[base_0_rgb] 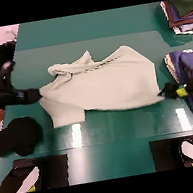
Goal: Fold the shirts.
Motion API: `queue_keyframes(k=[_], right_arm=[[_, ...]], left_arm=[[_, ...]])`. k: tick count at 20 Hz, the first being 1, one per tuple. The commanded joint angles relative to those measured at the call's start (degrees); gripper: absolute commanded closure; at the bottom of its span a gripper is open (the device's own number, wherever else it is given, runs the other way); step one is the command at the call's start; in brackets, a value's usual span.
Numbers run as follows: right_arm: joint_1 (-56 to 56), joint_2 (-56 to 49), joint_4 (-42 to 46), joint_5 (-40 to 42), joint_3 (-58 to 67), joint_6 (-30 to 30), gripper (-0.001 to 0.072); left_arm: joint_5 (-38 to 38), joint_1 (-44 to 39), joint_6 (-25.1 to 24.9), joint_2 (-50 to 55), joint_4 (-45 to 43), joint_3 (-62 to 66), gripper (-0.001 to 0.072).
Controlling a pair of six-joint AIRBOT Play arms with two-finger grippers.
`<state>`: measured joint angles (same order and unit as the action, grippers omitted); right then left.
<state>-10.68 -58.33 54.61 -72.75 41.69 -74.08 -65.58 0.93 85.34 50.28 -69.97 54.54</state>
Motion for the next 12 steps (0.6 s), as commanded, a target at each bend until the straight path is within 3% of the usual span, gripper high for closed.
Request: queue_keyframes(k=[1,8,12], right_arm=[[2.38,8.57,-1.14,-0.79,13.46,-1.46,0.0696],[2.32,19.93,6.71,3.87,48.74,-1.55,0.0697],[2.32,20.09,13.44,2.51,62.36,-4.37,0.0697]], left_arm=[[-5.92,0.00,0.24,-6.64,-1.16,12.09,0.0681],[-4.76,0.00,0.76,-9.75,-1.20,53.05,0.0681],[0.35,0.00,3.19,-9.57,-0.35,66.01,0.0682]])
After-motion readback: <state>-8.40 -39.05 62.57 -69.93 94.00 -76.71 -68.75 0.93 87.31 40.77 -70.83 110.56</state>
